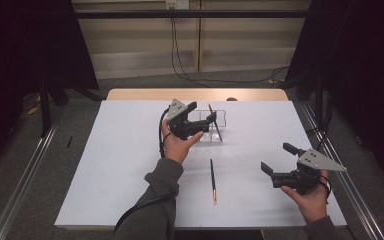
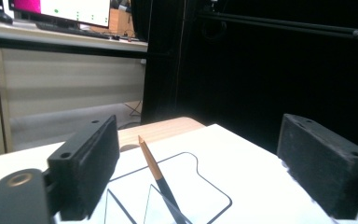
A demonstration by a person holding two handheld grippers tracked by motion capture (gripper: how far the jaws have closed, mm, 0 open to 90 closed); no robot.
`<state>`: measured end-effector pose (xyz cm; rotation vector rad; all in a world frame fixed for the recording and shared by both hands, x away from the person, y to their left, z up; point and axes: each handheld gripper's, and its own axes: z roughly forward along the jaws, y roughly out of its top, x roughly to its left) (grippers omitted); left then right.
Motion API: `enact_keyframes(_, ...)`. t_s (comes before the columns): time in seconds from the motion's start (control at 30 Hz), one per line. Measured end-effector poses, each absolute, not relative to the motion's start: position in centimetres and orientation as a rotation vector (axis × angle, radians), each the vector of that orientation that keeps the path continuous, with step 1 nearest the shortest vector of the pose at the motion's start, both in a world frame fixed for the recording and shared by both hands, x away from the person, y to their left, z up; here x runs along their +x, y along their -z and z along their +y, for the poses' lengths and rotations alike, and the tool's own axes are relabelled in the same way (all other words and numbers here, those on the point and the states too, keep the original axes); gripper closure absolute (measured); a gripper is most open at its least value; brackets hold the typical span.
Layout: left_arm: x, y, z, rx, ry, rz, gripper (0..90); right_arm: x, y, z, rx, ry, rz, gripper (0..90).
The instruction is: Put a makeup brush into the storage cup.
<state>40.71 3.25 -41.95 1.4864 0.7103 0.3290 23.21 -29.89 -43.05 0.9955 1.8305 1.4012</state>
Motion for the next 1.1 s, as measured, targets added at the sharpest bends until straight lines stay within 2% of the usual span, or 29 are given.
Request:
enact_keyframes(0.23, 40.8, 42.0, 3.6, 1.471, -0.314, 0.73, 4.4, 23.2, 43.1, -29.9, 1.002, -1.396, 1.828, 0.0)
enact_keyframes(0.4, 40.7, 42.0, 3.9, 1.542, -0.352, 0.671, 0.3, 23.3, 43.1, -29.9, 0.998, -1.401, 1.827, 0.0)
enact_keyframes(1.1, 40.0, 42.0, 6.1, 1.562, -0.345, 0.614, 0.0, 23.3, 43.0, -29.8, 0.992, -1.395, 1.836, 0.0)
